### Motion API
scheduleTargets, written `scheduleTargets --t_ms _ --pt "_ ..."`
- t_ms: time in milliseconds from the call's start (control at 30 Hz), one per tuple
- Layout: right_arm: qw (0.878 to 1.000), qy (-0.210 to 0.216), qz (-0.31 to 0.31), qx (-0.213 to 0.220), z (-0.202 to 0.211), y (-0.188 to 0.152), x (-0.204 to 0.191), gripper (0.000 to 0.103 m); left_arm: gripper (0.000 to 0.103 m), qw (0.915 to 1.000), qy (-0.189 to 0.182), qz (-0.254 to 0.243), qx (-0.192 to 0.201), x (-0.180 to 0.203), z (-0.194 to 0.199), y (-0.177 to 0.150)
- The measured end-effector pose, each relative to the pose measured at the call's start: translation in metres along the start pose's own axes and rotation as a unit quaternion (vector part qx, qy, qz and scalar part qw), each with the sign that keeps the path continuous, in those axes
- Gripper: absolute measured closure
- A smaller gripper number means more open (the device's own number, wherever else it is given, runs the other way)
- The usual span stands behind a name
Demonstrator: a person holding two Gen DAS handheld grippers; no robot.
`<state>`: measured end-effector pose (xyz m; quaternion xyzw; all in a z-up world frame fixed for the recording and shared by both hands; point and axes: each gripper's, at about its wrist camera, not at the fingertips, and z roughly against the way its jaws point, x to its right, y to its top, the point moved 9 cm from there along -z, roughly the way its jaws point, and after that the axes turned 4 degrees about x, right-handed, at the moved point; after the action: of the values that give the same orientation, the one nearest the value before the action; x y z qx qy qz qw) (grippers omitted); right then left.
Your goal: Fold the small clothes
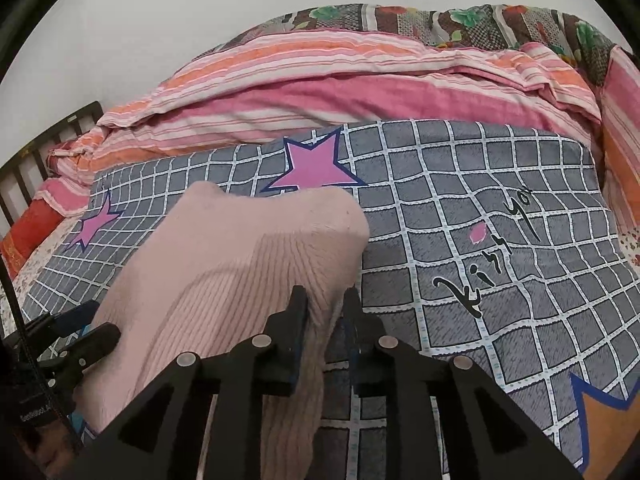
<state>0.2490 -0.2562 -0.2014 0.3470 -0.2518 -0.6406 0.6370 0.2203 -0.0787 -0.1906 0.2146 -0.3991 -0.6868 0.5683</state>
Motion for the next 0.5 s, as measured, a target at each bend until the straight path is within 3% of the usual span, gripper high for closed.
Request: scheduleTargets --t_ms 500 --pt "1.000 -0.003 -0.005 -0.004 0.0034 -0.0027 0.0069 0.076 0.034 0.9997 0.022 0.007 0.011 -0.0025 -0.0011 0.0022"
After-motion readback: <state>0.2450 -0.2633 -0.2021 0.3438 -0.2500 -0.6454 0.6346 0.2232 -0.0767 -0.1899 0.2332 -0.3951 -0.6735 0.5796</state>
